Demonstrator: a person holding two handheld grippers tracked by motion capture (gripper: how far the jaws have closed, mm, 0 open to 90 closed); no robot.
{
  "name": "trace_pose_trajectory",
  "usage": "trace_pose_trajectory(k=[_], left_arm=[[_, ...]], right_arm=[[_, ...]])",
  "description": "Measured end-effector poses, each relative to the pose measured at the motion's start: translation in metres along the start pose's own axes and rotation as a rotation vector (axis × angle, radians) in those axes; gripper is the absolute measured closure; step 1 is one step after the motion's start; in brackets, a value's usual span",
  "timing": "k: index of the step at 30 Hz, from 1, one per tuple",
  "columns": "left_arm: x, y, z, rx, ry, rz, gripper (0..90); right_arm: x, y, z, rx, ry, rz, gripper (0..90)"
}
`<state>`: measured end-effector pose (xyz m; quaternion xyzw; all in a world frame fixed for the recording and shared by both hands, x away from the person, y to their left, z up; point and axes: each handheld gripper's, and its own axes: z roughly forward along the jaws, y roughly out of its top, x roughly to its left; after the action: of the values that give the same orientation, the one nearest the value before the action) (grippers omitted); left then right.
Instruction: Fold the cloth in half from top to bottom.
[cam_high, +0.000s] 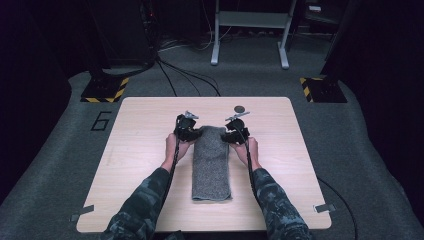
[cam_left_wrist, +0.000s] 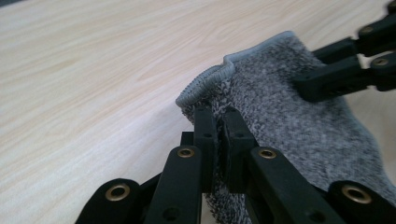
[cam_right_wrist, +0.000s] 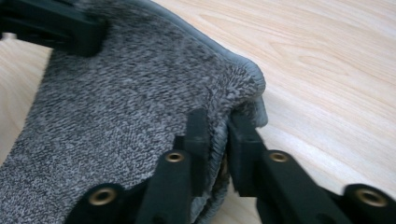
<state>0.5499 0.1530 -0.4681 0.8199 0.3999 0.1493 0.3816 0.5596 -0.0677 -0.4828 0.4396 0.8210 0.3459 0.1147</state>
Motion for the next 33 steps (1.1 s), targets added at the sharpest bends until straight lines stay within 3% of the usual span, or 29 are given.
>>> trace_pose_trajectory(k=[8,9,11,12,13,15,16,19,21,24,29,33], left_arm=[[-0.009,0.005,-0.008,-0.041,-0.027,0.077,86.4],[-0.01,0.005,-0.008,-0.051,-0.043,0.08,86.4],[-0.012,0.007,-0.01,-0.057,-0.037,0.106,86.4],[-0.012,0.007,-0.012,-0.064,-0.058,0.114,86.4],[-0.013,0.008,-0.012,-0.068,-0.052,0.124,86.4],[-0.013,0.008,-0.012,-0.071,-0.06,0.132,86.4],[-0.014,0.008,-0.013,-0.066,-0.066,0.138,86.4],[-0.013,0.008,-0.012,-0.076,-0.061,0.135,86.4],[-0.012,0.008,-0.012,-0.07,-0.055,0.127,86.3],[-0.01,0.006,-0.013,-0.061,-0.039,0.106,86.2],[-0.007,0.005,-0.017,-0.064,-0.045,0.079,86.1],[-0.006,0.004,-0.016,-0.055,-0.038,0.081,86.0]], right_arm=[[-0.013,0.009,0.0,0.006,0.003,0.015,57.2],[-0.016,0.01,0.002,0.005,0.01,0.012,54.3],[-0.02,0.011,0.004,0.006,0.029,0.018,53.7],[-0.022,0.011,0.005,0.007,0.046,0.024,53.3],[-0.023,0.011,0.007,0.014,0.062,0.028,54.7],[-0.025,0.009,0.009,0.021,0.089,0.028,67.1],[-0.023,0.008,0.009,0.022,0.091,0.049,74.4],[-0.021,0.007,0.006,0.003,0.095,0.037,85.4],[-0.019,0.008,0.004,-0.014,0.084,0.015,86.4],[-0.016,0.009,-0.004,-0.021,0.068,0.028,87.0],[-0.009,0.01,-0.022,-0.085,0.056,-0.007,87.2],[-0.007,0.009,-0.026,-0.076,0.052,-0.019,87.0]])
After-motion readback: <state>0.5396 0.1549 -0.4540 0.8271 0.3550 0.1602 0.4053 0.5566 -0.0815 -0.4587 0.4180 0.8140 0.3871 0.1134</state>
